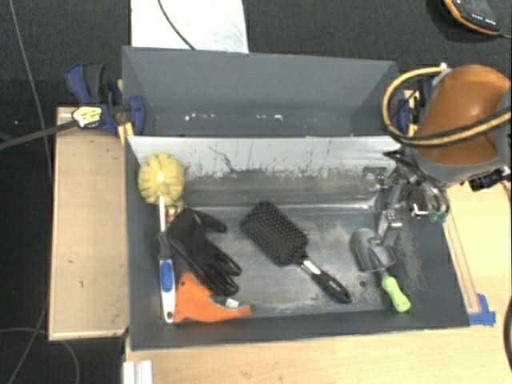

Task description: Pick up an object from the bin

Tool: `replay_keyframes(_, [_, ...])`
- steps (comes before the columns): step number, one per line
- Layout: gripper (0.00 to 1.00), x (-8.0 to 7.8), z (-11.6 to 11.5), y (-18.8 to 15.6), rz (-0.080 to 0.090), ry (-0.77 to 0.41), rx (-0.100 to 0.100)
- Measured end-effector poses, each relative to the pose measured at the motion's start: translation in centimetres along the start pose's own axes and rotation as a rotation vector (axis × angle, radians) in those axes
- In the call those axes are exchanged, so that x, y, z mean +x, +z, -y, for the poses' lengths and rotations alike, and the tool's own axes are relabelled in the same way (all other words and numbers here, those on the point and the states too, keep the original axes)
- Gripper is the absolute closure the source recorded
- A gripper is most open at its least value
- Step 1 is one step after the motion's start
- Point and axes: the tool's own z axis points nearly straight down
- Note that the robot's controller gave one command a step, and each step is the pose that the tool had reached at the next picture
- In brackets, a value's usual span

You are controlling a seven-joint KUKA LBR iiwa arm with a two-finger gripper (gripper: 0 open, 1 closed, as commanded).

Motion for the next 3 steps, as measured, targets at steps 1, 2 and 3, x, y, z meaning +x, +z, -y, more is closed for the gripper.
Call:
replay_keyframes(1, [0.0,0.4,-0.4,0.5,0.007,-0.016,0.002])
replay_keyframes(2, [0.0,1.8,0.5,3.9,0.004,-0.184,0.001])
replay_keyframes(3, [0.0,5.5,5.7,6.6,0.003,0.023,0.003])
